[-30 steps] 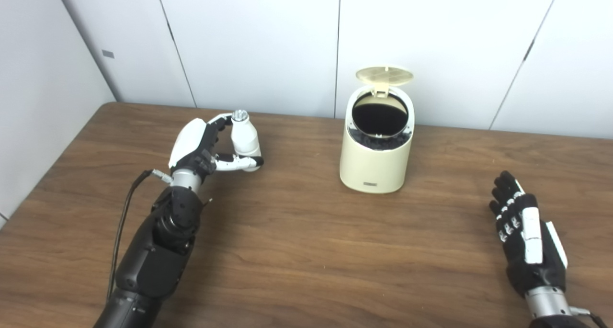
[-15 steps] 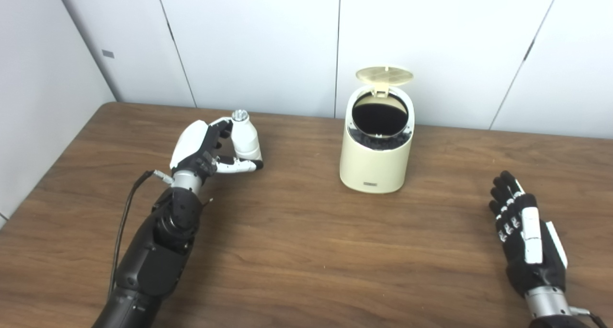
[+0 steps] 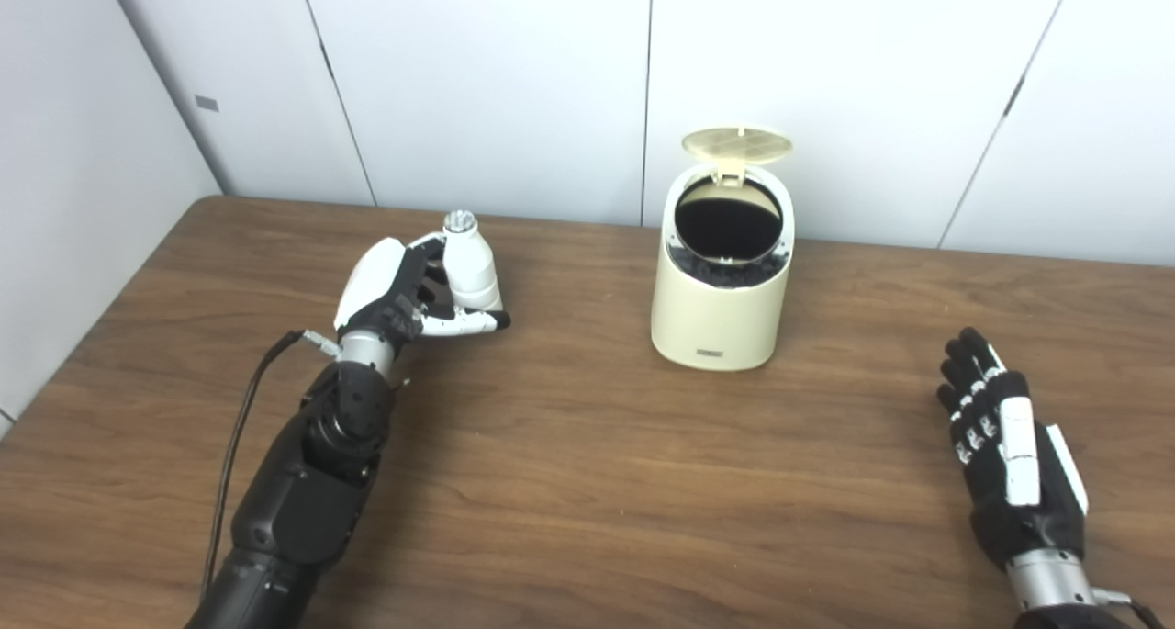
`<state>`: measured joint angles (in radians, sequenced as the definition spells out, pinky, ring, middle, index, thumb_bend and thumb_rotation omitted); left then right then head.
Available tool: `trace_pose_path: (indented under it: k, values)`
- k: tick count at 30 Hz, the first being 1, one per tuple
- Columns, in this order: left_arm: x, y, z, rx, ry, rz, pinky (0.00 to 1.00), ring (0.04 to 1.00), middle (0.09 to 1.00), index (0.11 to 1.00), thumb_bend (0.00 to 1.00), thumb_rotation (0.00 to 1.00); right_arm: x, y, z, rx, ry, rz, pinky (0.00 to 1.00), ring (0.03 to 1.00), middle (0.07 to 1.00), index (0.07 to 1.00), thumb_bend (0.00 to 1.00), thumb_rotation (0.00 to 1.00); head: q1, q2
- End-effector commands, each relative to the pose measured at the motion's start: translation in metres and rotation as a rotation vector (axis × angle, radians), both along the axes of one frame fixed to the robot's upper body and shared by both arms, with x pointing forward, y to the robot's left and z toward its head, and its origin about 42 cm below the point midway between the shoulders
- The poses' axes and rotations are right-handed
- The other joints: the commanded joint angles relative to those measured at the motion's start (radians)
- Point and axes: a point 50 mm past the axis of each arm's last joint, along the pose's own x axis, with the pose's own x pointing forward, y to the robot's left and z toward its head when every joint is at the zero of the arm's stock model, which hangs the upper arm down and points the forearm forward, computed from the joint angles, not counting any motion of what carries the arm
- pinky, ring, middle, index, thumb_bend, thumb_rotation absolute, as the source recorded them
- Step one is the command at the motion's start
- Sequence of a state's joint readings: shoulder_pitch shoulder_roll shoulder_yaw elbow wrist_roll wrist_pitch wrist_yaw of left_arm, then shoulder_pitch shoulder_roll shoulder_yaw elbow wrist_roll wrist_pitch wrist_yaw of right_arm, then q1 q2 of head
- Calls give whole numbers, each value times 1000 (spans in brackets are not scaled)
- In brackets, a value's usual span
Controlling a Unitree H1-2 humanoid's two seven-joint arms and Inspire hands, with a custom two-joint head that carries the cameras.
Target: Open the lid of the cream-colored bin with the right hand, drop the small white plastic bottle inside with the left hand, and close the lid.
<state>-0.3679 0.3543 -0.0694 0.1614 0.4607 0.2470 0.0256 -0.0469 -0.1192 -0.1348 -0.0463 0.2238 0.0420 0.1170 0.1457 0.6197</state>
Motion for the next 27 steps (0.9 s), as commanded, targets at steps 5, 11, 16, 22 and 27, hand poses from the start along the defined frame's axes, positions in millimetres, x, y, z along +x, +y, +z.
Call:
trace_pose_path:
  k: [5,11,16,22,27]
  values:
    - [13,1,31,17,-116,-23,588,694,782,794,864,228,4,0,17,-2,-62,1,991,978,951,943,584,894,0,2]
    - [12,1,29,2,-129,-20,575,673,766,776,845,198,4,-1,17,-8,-65,-2,976,976,950,939,580,893,1,4]
    - [13,1,29,1,-136,-21,551,646,744,763,823,176,4,-1,17,-8,-67,0,975,977,949,938,581,897,0,5]
    - [13,0,29,-26,-153,-14,509,584,651,710,788,34,4,-3,16,-4,-64,4,983,979,949,939,576,910,2,5]
    - [13,0,26,-58,-226,-20,414,455,493,580,548,0,3,-4,17,-5,-65,4,974,972,943,928,559,915,0,10]
